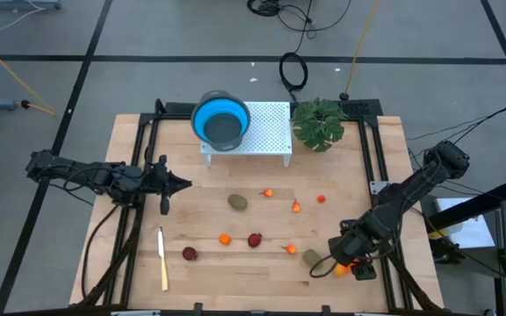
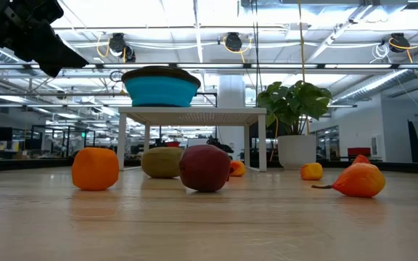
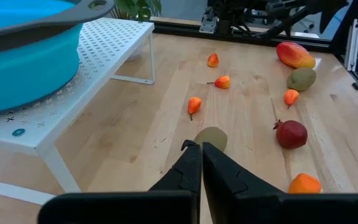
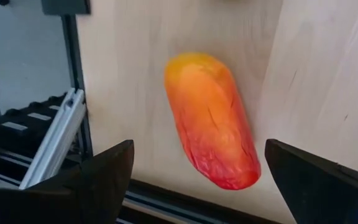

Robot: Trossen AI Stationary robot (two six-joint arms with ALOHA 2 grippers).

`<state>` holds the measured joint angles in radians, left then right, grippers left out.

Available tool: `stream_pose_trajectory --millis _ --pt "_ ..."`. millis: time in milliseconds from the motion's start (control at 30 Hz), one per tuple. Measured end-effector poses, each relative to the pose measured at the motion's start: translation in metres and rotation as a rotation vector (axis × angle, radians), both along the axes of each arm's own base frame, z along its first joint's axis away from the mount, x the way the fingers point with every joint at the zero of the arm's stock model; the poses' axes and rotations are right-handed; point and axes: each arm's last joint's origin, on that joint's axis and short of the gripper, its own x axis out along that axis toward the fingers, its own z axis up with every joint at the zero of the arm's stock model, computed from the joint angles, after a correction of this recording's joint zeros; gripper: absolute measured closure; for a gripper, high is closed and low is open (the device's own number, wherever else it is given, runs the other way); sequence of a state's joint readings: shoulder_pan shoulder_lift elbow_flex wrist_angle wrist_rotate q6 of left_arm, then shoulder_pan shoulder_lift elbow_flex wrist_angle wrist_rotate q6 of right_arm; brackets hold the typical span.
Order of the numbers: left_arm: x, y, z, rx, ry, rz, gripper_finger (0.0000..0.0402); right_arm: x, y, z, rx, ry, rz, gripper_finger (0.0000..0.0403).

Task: Pick & Place Fruit
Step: Put the mango in the blue strainer bowl on the shelf

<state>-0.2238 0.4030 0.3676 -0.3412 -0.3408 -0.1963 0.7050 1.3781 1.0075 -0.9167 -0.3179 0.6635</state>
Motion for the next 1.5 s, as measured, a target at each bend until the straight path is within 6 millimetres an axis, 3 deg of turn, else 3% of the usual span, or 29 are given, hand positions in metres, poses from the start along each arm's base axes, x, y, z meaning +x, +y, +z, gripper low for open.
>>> stream_pose_trajectory --millis 233,433,800,1500 --pt "0.0 0.002 0.0 -0.006 -0.001 0.023 0.04 -0.004 -0.002 -0.01 -0.022 0.039 -0.041 0.0046" --pt "0.001 0.006 0.0 -0.015 -0.003 0.06 0.0386 -0.006 -0.004 -0.017 -0.029 0.065 -0.099 0.0046" --pt "0.001 0.008 0.0 -0.018 -0.003 0.082 0.0382 -0.001 0.001 -0.015 0.03 -0.085 0.145 0.0046" --pt "0.001 0.008 0.0 -0.028 -0.006 0.085 0.0382 0.0 0.001 -0.015 0.032 -0.089 0.145 0.0046"
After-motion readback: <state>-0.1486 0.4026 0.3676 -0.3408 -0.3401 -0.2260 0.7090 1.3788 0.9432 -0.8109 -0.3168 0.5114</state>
